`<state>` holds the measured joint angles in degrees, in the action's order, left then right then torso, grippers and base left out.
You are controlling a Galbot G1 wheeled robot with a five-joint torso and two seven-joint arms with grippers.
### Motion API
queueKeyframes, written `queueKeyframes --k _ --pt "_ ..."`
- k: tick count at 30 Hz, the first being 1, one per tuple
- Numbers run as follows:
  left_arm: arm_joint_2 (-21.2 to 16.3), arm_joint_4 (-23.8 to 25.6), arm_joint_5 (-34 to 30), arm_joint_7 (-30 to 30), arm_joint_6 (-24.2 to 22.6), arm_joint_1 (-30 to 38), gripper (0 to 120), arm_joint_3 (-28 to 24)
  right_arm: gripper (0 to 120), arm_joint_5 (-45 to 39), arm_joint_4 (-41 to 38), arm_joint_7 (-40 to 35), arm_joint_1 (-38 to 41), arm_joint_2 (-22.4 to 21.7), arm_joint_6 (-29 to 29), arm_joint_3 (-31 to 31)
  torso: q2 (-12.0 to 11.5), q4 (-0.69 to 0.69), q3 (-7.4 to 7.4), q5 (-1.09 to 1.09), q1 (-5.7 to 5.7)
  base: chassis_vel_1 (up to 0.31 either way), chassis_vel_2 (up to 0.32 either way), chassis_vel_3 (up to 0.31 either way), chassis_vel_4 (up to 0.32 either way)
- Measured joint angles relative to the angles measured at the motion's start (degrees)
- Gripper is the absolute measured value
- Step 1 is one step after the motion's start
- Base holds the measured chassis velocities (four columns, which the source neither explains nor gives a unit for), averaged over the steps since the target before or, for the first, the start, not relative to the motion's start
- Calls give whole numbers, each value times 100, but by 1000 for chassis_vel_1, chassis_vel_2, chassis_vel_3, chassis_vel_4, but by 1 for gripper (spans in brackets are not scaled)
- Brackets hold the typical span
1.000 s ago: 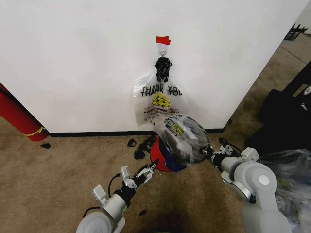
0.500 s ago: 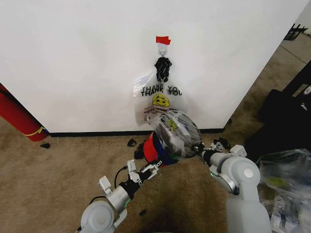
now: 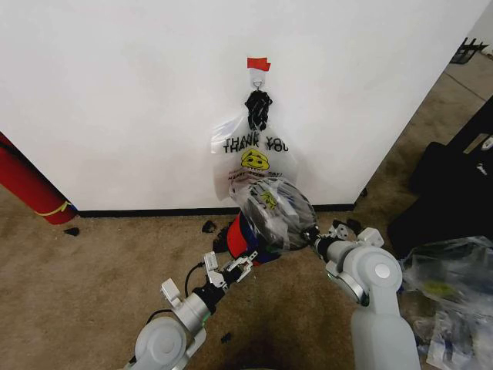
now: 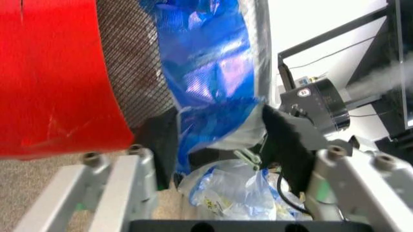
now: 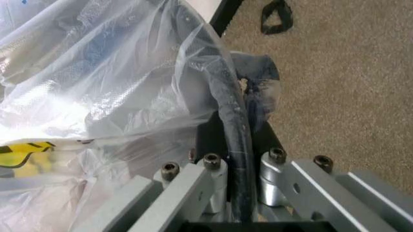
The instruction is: Pick up the garbage bag from the wall and place it over the trash bin.
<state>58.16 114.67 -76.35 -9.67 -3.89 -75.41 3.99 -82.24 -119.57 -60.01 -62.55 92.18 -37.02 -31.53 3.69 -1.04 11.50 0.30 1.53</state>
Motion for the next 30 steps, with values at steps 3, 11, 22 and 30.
queueKeyframes --k 3,11,22,30 --pt "-17 20 6 0 11 9 37 -5 0 23 3 -8 21 17 2 4 1 0 0 0 0 0 0 0 0" --pt "-50 38 0 7 61 53 9 -5 0 59 2 -13 0 10 4 24 1 0 0 0 0 0 0 0 0" --pt "-29 77 155 33 141 -52 0 16 0 73 -102 -17 -96 2 -4 56 1 0 0 0 0 0 0 0 0" --pt "-8 -52 381 60 190 -122 0 55 0 61 -253 -16 -241 -1 -84 65 1 0 0 0 0 0 0 0 0"
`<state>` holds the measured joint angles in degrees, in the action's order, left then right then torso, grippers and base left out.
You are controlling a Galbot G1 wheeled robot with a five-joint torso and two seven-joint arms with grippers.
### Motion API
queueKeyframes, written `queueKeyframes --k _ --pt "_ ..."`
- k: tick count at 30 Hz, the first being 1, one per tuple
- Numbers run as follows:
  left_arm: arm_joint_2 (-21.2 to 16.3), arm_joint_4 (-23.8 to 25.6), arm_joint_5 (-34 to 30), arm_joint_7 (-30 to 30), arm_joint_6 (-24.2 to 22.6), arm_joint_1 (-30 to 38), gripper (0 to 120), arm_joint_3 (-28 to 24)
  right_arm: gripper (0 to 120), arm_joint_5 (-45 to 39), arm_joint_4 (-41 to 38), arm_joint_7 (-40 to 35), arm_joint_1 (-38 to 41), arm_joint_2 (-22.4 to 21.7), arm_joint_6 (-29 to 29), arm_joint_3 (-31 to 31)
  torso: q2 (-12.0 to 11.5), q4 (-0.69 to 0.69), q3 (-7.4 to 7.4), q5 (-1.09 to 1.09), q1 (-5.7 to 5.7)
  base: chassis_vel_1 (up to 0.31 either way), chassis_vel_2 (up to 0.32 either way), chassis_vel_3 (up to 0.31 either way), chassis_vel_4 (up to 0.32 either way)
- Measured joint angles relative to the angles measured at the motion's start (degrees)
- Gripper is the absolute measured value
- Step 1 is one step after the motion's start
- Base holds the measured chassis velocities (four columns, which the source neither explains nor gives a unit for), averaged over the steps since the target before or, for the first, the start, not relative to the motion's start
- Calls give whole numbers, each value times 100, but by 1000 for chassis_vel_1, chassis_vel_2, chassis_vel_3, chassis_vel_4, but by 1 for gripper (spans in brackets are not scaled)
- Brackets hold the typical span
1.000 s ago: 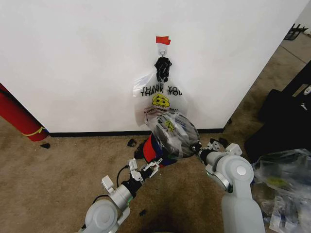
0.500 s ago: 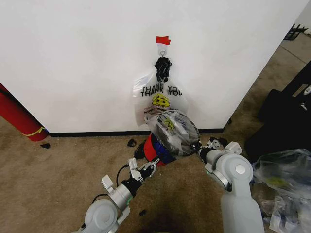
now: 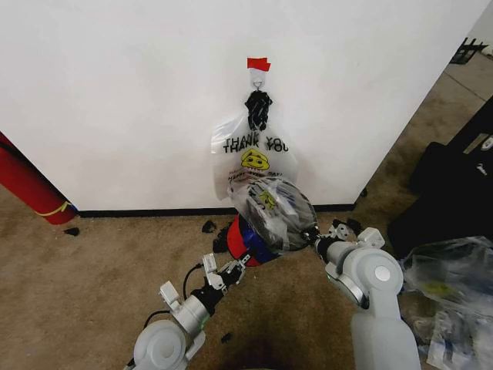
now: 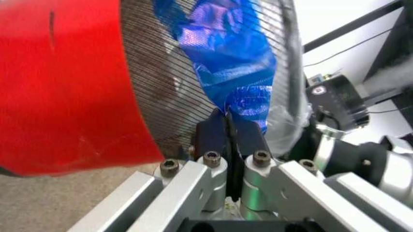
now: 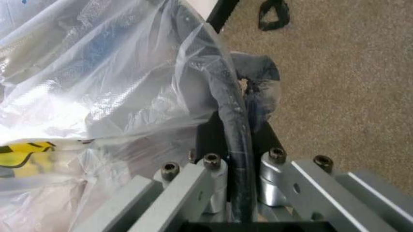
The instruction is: Pick up the garbage bag from the wall and place it over the trash bin.
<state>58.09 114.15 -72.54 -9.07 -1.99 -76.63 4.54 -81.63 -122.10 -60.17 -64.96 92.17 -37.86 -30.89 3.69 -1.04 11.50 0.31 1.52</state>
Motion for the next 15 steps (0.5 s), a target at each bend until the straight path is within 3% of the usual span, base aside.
queueKeyframes --k 15 --pt "98 -381 350 89 47 186 0 -139 0 -136 -264 -6 -159 -2 -49 -70 0 0 0 0 0 0 0 0 0"
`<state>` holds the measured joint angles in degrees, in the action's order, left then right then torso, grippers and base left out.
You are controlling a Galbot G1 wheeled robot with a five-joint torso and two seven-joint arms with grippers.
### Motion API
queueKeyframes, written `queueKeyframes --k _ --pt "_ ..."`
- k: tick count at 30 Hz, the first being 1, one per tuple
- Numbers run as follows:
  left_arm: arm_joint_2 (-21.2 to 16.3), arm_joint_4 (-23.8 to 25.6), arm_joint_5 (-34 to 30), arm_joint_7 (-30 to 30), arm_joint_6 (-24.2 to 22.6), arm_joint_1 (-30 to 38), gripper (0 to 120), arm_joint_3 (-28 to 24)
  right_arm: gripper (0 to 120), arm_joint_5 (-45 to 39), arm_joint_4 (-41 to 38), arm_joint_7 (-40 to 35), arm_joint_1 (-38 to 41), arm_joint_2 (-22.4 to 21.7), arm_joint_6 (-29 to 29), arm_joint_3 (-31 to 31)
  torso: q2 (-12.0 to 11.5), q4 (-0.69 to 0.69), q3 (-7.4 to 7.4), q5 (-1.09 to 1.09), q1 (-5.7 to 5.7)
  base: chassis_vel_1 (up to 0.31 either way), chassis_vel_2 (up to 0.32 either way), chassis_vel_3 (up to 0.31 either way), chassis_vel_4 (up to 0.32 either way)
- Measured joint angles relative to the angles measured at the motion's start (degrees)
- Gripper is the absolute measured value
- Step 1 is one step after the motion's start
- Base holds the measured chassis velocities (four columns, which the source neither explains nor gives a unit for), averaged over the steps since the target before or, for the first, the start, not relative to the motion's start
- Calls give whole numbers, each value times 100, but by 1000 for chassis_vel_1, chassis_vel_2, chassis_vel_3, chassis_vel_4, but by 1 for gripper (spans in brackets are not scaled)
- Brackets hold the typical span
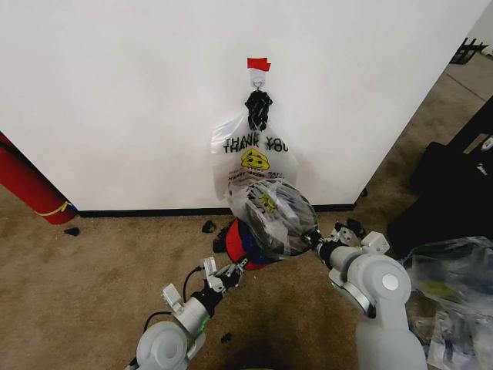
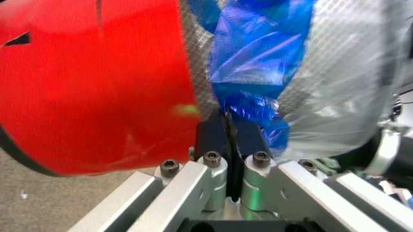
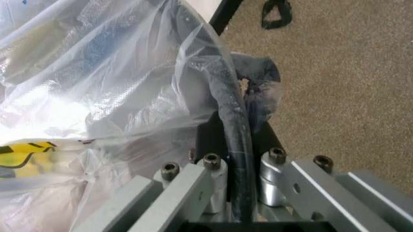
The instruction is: Pick up the garbage bag from the wall and place it over the trash bin.
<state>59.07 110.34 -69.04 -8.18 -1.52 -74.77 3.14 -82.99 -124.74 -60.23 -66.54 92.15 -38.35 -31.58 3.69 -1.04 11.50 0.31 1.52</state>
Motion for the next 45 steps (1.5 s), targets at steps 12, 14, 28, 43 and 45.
queueKeyframes --k 12,14,28,43,45 --pt "196 -469 373 261 -48 250 0 -120 0 -33 -55 27 -70 -56 6 4 0 0 1 0 0 0 0 0 0" --pt "199 -474 375 270 -52 254 0 -119 0 -33 -54 29 -72 -56 6 10 0 0 1 0 0 0 0 0 0" --pt "-163 -76 584 155 -232 -39 37 180 0 -26 4 157 -102 -168 -33 27 0 0 0 0 0 0 0 0 0" --pt "-459 299 892 5 -350 -329 88 359 0 -20 -111 272 -139 -339 -49 -29 0 0 0 1 0 0 0 0 0" --pt "-481 321 903 74 -283 -330 95 397 0 107 -146 399 -208 -392 -80 2 0 0 0 0 0 0 0 0 0"
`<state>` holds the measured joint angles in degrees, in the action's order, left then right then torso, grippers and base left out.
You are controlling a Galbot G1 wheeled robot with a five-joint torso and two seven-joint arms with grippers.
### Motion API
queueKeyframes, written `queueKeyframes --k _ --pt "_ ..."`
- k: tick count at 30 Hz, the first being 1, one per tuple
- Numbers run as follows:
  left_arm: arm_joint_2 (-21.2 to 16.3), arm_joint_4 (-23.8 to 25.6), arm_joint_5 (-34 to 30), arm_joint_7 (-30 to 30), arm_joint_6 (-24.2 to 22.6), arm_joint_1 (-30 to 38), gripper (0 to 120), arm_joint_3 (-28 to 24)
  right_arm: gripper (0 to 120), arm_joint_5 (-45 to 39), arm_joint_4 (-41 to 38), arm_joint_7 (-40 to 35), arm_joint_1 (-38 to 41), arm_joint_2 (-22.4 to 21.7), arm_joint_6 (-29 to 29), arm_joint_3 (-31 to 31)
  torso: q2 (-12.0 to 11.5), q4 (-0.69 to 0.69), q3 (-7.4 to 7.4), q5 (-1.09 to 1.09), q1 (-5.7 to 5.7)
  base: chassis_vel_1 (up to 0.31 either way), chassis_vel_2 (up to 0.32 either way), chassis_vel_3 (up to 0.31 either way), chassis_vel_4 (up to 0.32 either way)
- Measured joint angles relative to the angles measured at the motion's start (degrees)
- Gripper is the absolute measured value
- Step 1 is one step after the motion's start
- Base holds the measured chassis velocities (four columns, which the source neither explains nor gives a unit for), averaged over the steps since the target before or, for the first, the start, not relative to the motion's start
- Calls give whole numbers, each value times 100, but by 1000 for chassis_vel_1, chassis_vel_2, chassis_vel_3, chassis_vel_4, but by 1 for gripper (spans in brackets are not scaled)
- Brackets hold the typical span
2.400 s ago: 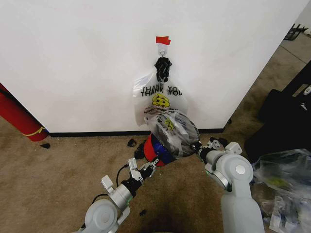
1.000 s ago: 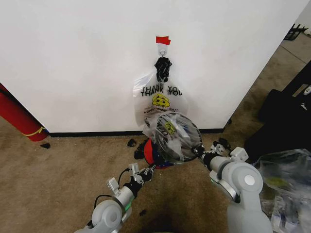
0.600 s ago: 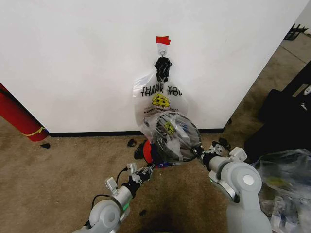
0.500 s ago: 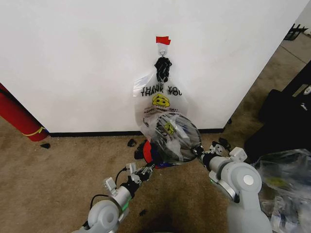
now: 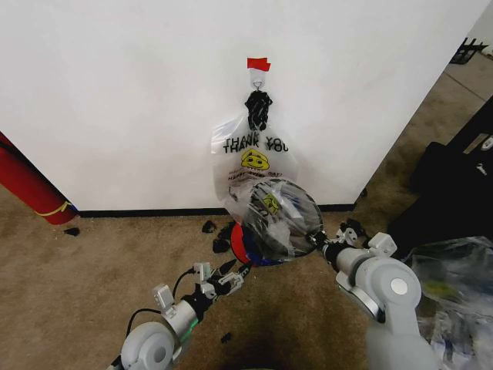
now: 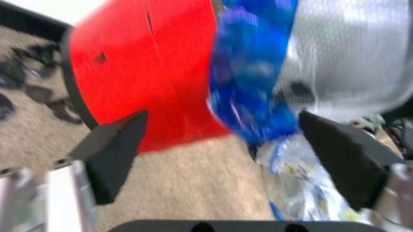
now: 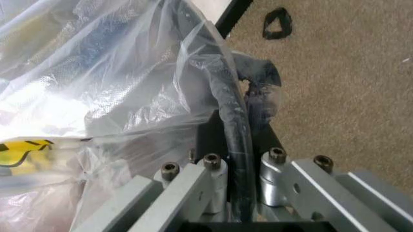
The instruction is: Pick up the garbage bag from the wall and place it over the trash bin.
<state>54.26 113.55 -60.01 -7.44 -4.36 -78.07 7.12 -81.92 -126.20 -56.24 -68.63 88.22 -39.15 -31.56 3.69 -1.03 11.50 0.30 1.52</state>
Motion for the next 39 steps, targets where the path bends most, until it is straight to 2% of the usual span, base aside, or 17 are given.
queueKeyframes --k 3,5,7,9,11,14,16,17,22,24,29,31,37,39 --pt "-71 48 22 142 110 23 100 82 0 239 -4 313 -126 -166 -51 32 0 -1 0 0 0 0 0 0 0" --pt "-188 116 106 180 186 31 100 154 0 634 13 801 -235 -404 -96 57 0 0 0 -1 0 0 0 0 0" --pt "-335 197 207 164 258 21 100 219 0 1223 4 1541 -395 -766 -99 82 -1 0 0 -1 0 0 0 0 0" --pt "-477 258 209 109 302 18 100 302 0 1508 -67 2109 -513 -1336 -104 89 -1 -1 0 -1 0 0 0 0 0" --pt "-507 259 179 94 313 24 100 325 0 1533 -73 2205 -521 -1467 -104 88 -1 -1 0 -2 0 0 0 0 0" --pt "-640 143 -345 -26 340 124 100 574 0 1511 -26 2784 -550 -2287 -25 27 -1 0 0 0 0 0 0 0 0" --pt "-698 12 -762 -30 328 237 100 697 0 1473 55 3074 -578 -2635 41 11 -1 0 0 -2 0 0 0 0 0" --pt "-698 12 -762 -30 328 237 100 697 0 1473 55 3074 -578 -2635 41 11 -1 0 0 -2 0 0 0 0 0" --pt "-825 -220 -1280 -13 228 663 100 700 0 1535 439 3966 -543 -3327 365 146 -1 -1 1 -2 0 0 0 0 0" --pt "-835 -238 -1308 -9 207 725 100 671 0 1545 491 4076 -521 -3395 421 177 -1 0 1 -2 0 0 0 0 0" --pt "-850 -381 -1411 33 108 1075 100 474 0 1538 1067 5068 -281 -3881 1009 424 -1 0 1 0 0 0 0 0 0" --pt "-845 -395 -1418 36 101 1095 100 462 0 1538 1103 5119 -270 -3898 1038 434 -1 0 1 -1 0 0 0 0 0" --pt "-801 -741 -1511 41 53 1401 100 383 0 1727 1857 6700 -218 -4171 1955 624 -1 0 1 -1 0 0 0 0 0" --pt "-796 -792 -1535 41 40 1450 100 371 0 1747 1923 6832 -209 -4193 2026 645 -1 0 1 -1 0 0 0 0 0"
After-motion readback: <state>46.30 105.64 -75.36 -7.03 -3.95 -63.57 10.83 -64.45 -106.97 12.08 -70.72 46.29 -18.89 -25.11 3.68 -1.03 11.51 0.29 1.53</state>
